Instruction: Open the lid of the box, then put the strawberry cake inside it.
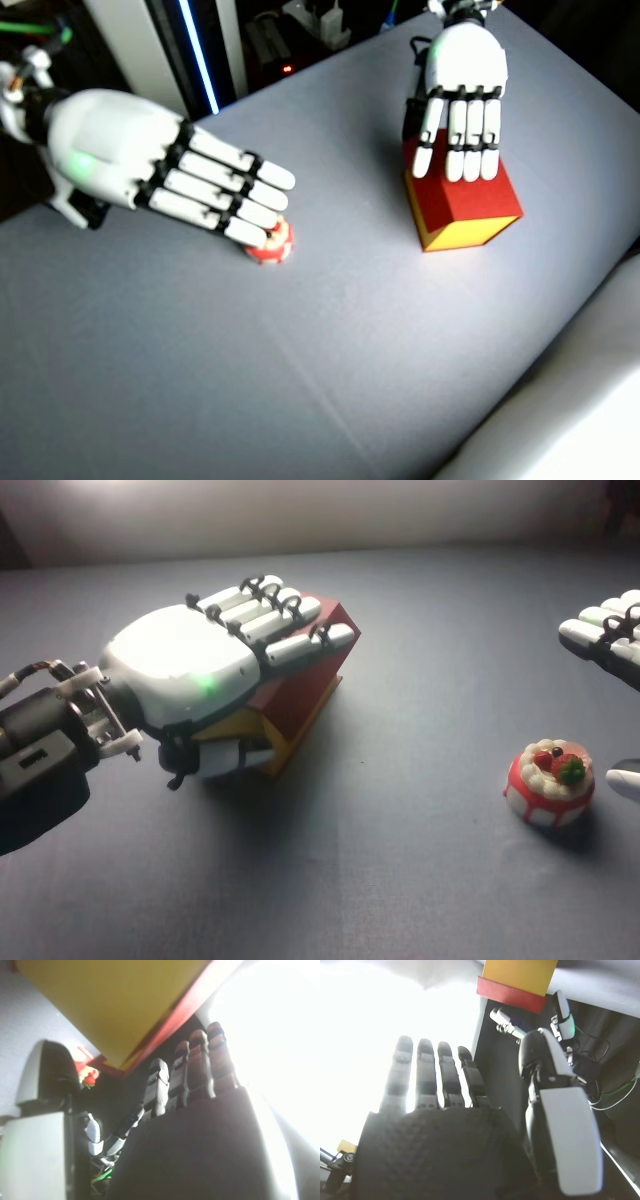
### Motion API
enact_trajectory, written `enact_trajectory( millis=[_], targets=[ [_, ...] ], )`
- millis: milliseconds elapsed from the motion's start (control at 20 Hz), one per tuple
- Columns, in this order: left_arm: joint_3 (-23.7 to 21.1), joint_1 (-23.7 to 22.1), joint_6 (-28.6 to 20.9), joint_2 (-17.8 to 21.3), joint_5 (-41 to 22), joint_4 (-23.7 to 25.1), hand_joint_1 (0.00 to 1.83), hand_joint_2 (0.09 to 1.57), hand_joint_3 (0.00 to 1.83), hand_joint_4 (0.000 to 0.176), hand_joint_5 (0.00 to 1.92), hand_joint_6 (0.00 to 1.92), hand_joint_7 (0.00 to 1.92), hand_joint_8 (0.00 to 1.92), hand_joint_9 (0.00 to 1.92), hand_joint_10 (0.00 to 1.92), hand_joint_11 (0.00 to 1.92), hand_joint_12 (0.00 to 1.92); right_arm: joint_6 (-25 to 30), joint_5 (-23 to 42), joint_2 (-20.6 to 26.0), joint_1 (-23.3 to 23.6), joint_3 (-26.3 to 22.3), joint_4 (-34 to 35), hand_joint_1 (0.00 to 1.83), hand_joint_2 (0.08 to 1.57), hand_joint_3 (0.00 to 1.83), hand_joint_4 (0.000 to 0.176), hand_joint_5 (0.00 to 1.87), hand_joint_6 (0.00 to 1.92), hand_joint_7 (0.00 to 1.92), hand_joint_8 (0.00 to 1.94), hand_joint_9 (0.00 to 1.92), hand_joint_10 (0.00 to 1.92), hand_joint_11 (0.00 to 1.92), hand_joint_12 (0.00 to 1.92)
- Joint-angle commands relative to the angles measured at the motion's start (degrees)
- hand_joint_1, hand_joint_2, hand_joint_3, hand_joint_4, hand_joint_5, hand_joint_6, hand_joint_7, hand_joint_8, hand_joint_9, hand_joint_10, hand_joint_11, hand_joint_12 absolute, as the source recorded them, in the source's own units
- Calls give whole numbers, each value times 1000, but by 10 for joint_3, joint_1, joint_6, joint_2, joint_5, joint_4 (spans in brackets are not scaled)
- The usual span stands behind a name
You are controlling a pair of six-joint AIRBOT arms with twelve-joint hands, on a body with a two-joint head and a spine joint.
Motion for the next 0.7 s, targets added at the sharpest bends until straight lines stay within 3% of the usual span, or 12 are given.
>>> enact_trajectory(
  millis=[0, 100, 150, 200, 350, 400, 500, 550, 650],
  targets=[
    [2, -7, 3, -3, -71, -4, 870, 1177, 4, 149, 0, 0, 0, 0, 0, 0, 0, 0, 3, 70, -1, 2, 3, 1, 527, 1303, 4, 0, 0, 0, 0, 0, 0, 0, 0, 0],
    [6, -8, 3, -8, -73, -13, 874, 1170, 1, 131, 0, 0, 0, 0, 0, 0, 0, 0, 5, 70, -2, 2, 3, 2, 537, 1307, 5, 0, 0, 0, 0, 0, 0, 0, 0, 0],
    [9, -9, 3, -10, -73, -17, 876, 1179, 5, 135, 0, 0, 0, 0, 0, 0, 0, 0, 5, 70, -3, 1, 3, 2, 537, 1310, 6, 0, 0, 0, 0, 0, 0, 0, 0, 0],
    [11, -9, 3, -13, -74, -23, 897, 1166, 0, 117, 0, 0, 0, 0, 0, 0, 0, 0, 5, 70, -3, 0, 4, 3, 537, 1312, 7, 0, 0, 0, 0, 0, 0, 0, 0, 0],
    [14, -9, 2, -17, -90, -39, 791, 1199, 14, 127, 0, 0, 0, 0, 0, 0, 0, 0, 6, 70, -4, -1, 4, 4, 538, 1315, 7, 0, 0, 0, 0, 0, 0, 0, 0, 0],
    [13, -9, -2, -17, -96, -41, 769, 1221, 20, 114, 0, 0, 0, 0, 0, 0, 0, 0, 7, 70, -4, -2, 4, 5, 558, 1312, 5, 0, 0, 0, 0, 0, 0, 0, 0, 0],
    [14, -7, -17, -16, -116, -41, 762, 1214, 14, 122, 0, 0, 0, 0, 0, 0, 0, 0, 7, 70, -4, -2, 4, 5, 571, 1313, 4, 0, 0, 0, 0, 0, 0, 0, 0, 0],
    [14, -7, -21, -15, -124, -42, 681, 1236, 21, 110, 0, 0, 0, 0, 0, 0, 0, 0, 7, 70, -4, -3, 4, 6, 572, 1314, 4, 0, 0, 0, 0, 0, 0, 0, 0, 0],
    [12, -5, -23, -11, -142, -47, 684, 1245, 17, 97, 0, 0, 0, 0, 0, 0, 0, 0, 7, 70, -5, -3, 4, 6, 577, 1315, 4, 0, 0, 0, 0, 0, 0, 0, 0, 0]
  ],
)
